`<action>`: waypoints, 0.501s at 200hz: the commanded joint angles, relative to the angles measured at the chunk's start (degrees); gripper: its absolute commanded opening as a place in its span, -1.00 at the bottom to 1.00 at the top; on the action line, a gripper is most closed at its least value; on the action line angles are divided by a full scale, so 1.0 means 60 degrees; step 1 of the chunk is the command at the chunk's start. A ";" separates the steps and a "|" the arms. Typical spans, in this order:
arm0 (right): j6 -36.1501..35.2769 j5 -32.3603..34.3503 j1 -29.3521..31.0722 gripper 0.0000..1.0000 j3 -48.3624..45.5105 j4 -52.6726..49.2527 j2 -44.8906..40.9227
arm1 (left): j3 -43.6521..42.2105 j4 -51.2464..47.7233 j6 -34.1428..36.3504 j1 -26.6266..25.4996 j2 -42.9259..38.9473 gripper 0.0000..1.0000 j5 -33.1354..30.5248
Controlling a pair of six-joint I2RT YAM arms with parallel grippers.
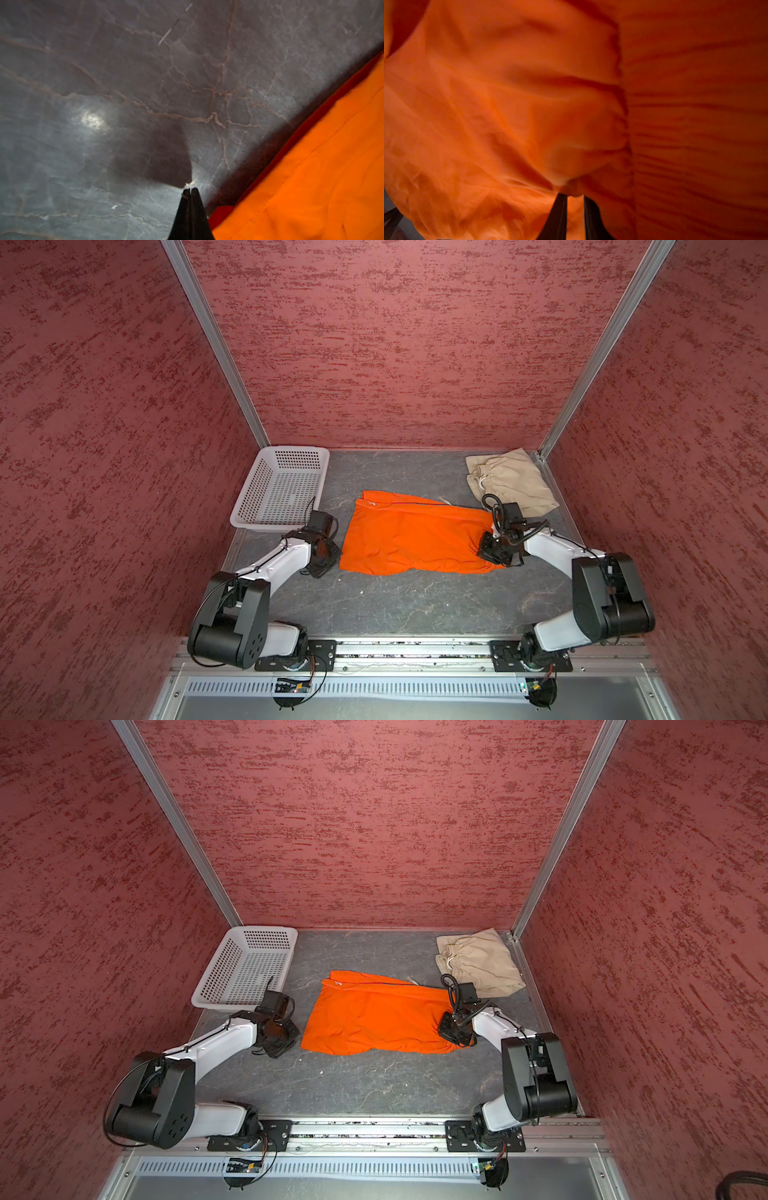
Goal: Fold and stack the shorts
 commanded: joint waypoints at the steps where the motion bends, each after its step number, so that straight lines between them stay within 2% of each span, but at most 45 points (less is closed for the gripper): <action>1: -0.0194 0.0206 -0.0096 -0.64 -0.0152 -0.0360 -0.0129 | -0.0127 -0.0202 0.0105 0.0072 -0.0439 -1.00 0.0147; 7: -0.0168 0.0094 -0.0084 -0.63 -0.0156 -0.0288 -0.0160 | -0.0140 -0.0147 0.0061 0.0059 -0.0540 -1.00 0.0317; 27: -0.0071 -0.0143 -0.0085 -0.62 -0.0122 -0.0100 -0.0248 | -0.0128 -0.0062 -0.0178 -0.0021 -0.0874 -0.61 0.0815; 57: -0.0069 -0.0201 -0.0085 -0.61 -0.0097 -0.0063 -0.0193 | -0.0153 -0.0063 -0.0630 -0.0399 -0.1313 -0.22 0.1028; 79: -0.0062 -0.0325 -0.0072 -0.61 -0.0111 0.0029 -0.0128 | -0.0199 0.0232 -0.0748 -0.0585 -0.1179 -0.06 0.1148; 100: -0.0053 -0.0350 -0.0071 -0.61 -0.0125 0.0051 -0.0104 | -0.0185 0.0430 -0.0801 -0.0720 -0.0726 -0.04 0.1231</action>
